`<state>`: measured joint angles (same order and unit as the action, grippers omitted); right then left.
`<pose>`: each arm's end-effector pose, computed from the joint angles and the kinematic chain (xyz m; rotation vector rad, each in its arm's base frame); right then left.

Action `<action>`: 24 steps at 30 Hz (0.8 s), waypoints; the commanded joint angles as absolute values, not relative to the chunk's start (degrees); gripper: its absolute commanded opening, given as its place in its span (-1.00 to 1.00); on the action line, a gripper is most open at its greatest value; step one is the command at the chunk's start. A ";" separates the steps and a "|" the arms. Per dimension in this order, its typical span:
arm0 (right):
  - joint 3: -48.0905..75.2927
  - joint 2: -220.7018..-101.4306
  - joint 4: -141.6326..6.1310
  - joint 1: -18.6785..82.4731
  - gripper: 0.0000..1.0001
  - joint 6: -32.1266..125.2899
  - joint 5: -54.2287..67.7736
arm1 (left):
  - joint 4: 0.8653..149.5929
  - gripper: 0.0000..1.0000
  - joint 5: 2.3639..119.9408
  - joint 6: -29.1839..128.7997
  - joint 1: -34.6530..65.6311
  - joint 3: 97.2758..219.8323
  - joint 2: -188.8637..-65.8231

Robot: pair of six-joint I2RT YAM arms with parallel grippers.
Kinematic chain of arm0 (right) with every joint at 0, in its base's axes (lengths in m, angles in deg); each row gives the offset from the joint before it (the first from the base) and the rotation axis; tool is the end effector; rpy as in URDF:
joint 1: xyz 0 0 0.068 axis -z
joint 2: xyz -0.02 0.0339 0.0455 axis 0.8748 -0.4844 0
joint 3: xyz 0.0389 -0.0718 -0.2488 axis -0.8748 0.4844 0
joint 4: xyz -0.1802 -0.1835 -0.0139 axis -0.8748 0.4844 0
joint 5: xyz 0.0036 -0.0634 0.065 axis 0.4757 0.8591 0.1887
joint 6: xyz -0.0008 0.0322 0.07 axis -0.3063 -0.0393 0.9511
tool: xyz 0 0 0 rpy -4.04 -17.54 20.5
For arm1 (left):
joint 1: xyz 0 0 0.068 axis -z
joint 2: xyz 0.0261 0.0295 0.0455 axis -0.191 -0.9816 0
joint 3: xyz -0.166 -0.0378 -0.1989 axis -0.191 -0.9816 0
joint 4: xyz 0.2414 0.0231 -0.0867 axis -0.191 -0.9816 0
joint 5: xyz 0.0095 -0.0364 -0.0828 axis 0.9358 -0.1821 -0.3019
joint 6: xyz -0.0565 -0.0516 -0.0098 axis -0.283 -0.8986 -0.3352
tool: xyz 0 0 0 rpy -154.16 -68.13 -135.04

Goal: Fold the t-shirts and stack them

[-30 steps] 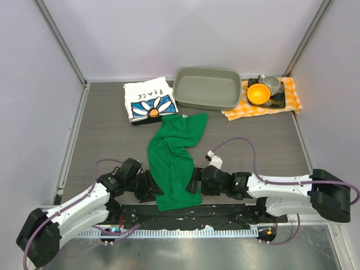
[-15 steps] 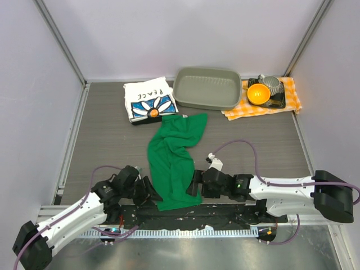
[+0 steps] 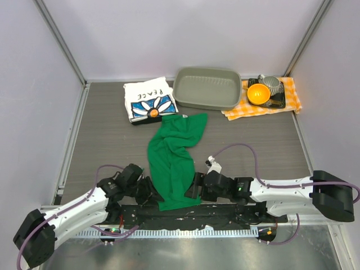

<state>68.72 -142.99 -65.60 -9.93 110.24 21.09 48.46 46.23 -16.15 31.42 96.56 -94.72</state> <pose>0.0795 0.2068 0.1215 0.0517 2.6139 0.9656 0.0877 -0.1152 0.0928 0.7080 -2.8175 1.0348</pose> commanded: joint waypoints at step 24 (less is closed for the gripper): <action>65.08 -144.06 -55.52 -17.80 -0.98 108.86 26.27 | 50.89 -1.00 46.39 -12.45 35.83 99.38 -93.86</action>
<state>69.23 -146.20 -64.40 -14.92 112.52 22.25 51.76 46.04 -15.58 34.22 95.27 -94.48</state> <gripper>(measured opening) 0.055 0.018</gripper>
